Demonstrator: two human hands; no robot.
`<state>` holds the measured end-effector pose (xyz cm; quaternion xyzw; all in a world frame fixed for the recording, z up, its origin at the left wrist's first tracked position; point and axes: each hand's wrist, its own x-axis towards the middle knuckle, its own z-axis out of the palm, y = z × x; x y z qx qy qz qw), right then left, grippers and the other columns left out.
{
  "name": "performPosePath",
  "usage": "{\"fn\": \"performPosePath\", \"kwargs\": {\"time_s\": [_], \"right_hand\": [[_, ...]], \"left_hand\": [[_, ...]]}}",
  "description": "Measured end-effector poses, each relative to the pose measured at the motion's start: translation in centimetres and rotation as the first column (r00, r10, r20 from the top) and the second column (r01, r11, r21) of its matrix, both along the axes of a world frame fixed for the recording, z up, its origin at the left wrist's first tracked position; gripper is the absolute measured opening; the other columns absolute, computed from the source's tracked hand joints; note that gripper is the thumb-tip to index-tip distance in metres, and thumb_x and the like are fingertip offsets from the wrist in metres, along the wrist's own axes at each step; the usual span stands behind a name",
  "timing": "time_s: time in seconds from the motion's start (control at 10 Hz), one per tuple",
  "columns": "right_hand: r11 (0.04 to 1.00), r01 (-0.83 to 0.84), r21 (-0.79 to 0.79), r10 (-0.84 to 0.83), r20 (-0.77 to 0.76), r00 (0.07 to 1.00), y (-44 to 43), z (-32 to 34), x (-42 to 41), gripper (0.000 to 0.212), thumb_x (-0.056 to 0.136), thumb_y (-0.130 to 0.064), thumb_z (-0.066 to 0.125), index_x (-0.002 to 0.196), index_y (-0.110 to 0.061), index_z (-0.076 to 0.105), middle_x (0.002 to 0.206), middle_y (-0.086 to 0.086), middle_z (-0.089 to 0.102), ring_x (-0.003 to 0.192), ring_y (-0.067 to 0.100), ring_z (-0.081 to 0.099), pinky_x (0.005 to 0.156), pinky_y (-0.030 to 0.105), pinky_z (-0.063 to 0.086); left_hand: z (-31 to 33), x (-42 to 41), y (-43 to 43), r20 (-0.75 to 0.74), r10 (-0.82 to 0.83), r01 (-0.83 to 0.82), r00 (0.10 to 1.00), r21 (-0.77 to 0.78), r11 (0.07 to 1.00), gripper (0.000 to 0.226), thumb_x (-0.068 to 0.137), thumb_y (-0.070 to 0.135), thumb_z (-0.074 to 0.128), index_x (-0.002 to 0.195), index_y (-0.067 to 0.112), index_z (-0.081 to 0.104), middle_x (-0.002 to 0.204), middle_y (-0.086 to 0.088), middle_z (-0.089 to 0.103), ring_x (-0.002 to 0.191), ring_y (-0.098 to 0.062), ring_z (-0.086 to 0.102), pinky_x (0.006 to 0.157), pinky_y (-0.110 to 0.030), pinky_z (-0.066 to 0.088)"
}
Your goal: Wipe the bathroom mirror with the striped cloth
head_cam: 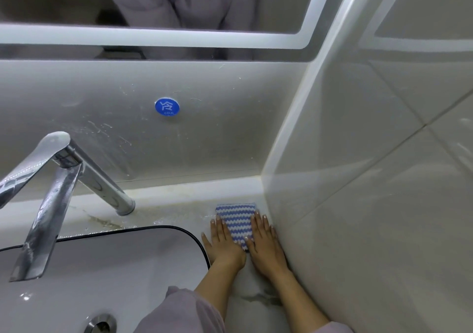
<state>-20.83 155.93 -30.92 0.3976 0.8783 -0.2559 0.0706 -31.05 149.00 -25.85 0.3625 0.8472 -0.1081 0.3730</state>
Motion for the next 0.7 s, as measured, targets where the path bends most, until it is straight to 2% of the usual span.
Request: {"fn": "performPosePath", "kwargs": {"time_s": [0.2, 0.3, 0.4, 0.5, 0.6, 0.7], "right_hand": [[1.0, 0.023, 0.016, -0.025, 0.081, 0.996, -0.6, 0.1, -0.3, 0.063, 0.103, -0.038, 0.018, 0.142, -0.019, -0.028, 0.154, -0.003, -0.029, 0.143, 0.011, -0.024, 0.115, 0.031, -0.016], [1.0, 0.001, 0.017, -0.004, 0.158, 0.987, -0.6, 0.8, -0.7, 0.065, 0.103, -0.035, 0.021, 0.145, -0.016, -0.025, 0.155, 0.0, -0.029, 0.145, 0.018, -0.023, 0.116, 0.035, -0.014], [0.998, -0.009, -0.058, 0.021, 0.206, 0.978, 0.2, 2.0, -1.0, 0.064, 0.103, -0.032, 0.023, 0.15, -0.014, -0.017, 0.158, 0.002, -0.022, 0.146, 0.021, -0.019, 0.118, 0.036, -0.008], [0.991, 0.042, -0.125, -0.025, 0.133, 0.991, 0.7, 4.1, -1.4, 0.062, 0.103, -0.026, 0.029, 0.153, -0.009, -0.002, 0.161, 0.006, -0.005, 0.148, 0.022, -0.003, 0.12, 0.034, 0.002], [0.974, 0.164, -0.158, -0.173, -0.043, 0.984, 0.4, 6.1, -1.5, 0.055, 0.099, -0.016, 0.034, 0.151, -0.008, 0.016, 0.159, 0.007, 0.019, 0.145, 0.021, 0.018, 0.119, 0.033, 0.017], [0.979, 0.146, -0.14, -0.155, -0.056, 0.986, -0.5, 8.1, -1.7, 0.054, 0.102, -0.02, 0.03, 0.153, -0.011, 0.013, 0.161, 0.004, 0.013, 0.147, 0.019, 0.011, 0.12, 0.032, 0.013]], "left_hand": [[-0.1, -0.2, 0.2, -0.014, -0.053, 0.053, 0.998, -0.055, 0.997, 0.08, 0.099, 0.039, 0.029, 0.143, 0.002, -0.026, 0.155, -0.013, -0.029, 0.143, -0.03, -0.026, 0.114, -0.055, -0.014], [0.2, -0.3, 0.1, -0.014, -0.062, 0.061, 0.998, -0.053, 0.997, 0.08, 0.099, 0.043, 0.027, 0.144, 0.002, -0.024, 0.156, -0.014, -0.026, 0.144, -0.03, -0.024, 0.113, -0.054, -0.014], [0.8, -0.1, 0.0, -0.008, -0.029, 0.029, 1.0, 0.027, 0.999, 0.079, 0.099, 0.046, 0.026, 0.145, 0.0, -0.02, 0.158, -0.015, -0.021, 0.145, -0.032, -0.02, 0.115, -0.052, -0.012], [2.4, -0.1, -0.2, -0.006, -0.023, 0.024, 1.0, 0.197, 0.98, 0.083, 0.099, 0.045, 0.032, 0.145, -0.002, -0.018, 0.158, -0.018, -0.017, 0.145, -0.034, -0.018, 0.118, -0.047, -0.009], [4.5, -0.4, -1.0, -0.088, -0.077, 0.105, 0.993, 0.369, 0.923, 0.074, 0.101, 0.041, 0.028, 0.147, -0.001, -0.013, 0.159, -0.016, -0.012, 0.147, -0.031, -0.013, 0.119, -0.043, -0.009], [6.7, -0.7, -2.9, -0.162, -0.121, 0.184, 0.979, 0.47, 0.863, 0.066, 0.102, 0.034, 0.026, 0.15, 0.004, -0.007, 0.161, -0.011, -0.006, 0.148, -0.027, -0.008, 0.118, -0.041, -0.009]]}}
